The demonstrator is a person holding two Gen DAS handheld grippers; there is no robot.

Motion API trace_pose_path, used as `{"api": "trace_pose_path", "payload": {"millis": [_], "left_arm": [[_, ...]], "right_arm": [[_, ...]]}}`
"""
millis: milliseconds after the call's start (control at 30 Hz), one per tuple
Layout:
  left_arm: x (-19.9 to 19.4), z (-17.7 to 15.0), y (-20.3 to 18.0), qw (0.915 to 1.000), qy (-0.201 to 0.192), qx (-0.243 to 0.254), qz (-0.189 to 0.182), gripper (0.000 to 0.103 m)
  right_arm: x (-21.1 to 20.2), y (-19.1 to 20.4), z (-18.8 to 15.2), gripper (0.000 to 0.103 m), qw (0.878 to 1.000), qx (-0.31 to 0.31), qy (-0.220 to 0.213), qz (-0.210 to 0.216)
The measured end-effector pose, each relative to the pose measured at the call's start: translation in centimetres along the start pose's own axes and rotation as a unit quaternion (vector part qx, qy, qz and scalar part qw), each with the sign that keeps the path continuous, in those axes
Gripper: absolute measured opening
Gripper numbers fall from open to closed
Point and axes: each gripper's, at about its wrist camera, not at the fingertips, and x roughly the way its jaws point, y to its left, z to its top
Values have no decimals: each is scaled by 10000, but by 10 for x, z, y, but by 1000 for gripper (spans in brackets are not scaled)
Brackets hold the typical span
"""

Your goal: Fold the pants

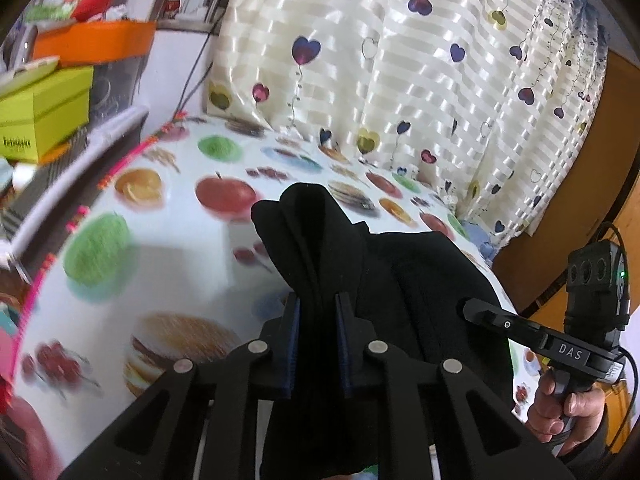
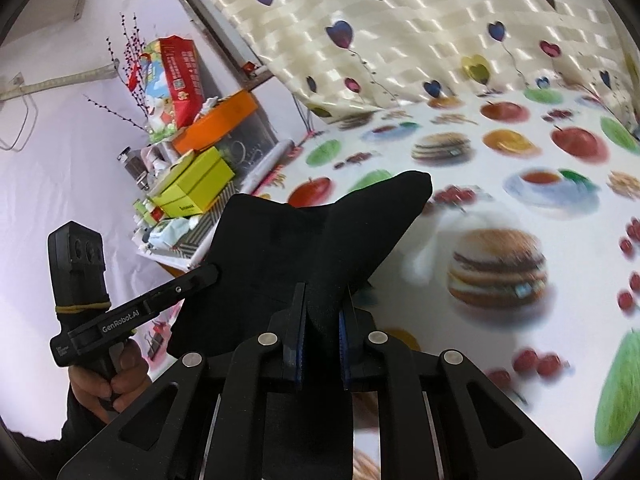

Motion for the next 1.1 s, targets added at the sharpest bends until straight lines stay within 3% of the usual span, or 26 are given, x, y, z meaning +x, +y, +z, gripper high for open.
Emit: {"api": "trace_pose_path", "payload": {"millis": [467,667,800,900,1100], "left_arm": [[4,60,56,9979,-312,73,559,18],[32,53,89,9974,-1,-113,715,18],[43,38,105,9956,140,-214,897,20],[47,32,121,9943,260,-478,915,26],[29,26,126,9888,146,-566,1375,27]], "right_arm": [[70,32,50,13,9991,-288,59,310],[107,20,44,13,9986,-184,398,287],[121,5,34,15,9978,-115,632,151],[128,-14,31,27,9962,135,859,16],[108,-4,25,30,9952,-294,670,-643]]}}
